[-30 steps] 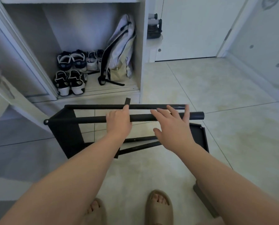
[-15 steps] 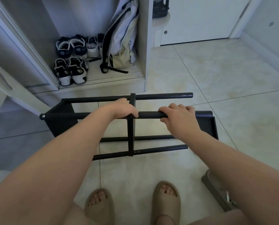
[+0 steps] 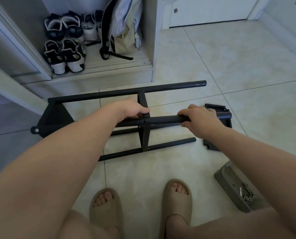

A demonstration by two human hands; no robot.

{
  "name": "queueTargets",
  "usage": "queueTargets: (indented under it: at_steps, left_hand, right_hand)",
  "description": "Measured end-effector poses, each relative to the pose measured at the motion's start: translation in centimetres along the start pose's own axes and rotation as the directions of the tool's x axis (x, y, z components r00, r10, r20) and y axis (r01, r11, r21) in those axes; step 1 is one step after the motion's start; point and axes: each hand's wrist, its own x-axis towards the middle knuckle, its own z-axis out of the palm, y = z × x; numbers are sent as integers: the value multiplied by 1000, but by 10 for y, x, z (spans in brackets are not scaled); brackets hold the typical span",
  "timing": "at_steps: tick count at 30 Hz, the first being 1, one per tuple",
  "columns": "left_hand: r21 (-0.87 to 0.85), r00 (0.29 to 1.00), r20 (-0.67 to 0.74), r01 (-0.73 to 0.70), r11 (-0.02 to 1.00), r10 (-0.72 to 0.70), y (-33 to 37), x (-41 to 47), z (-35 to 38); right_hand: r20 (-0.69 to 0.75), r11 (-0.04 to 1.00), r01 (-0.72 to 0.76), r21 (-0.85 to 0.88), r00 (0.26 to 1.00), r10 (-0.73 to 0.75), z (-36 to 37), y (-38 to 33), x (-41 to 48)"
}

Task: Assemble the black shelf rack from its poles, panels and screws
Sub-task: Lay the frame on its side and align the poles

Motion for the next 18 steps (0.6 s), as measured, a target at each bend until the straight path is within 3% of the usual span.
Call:
queueTargets:
  at_steps: [9, 18]
  left_hand:
    - [-50, 995, -17, -96, 994, 95, -12, 0, -9]
    - [-42, 996, -16, -83, 996, 83, -30, 2, 1]
  right_hand:
    - [68, 997, 22, 72, 997, -27, 0, 1, 9]
    - [135, 997, -29, 73, 991, 19, 17, -1, 10]
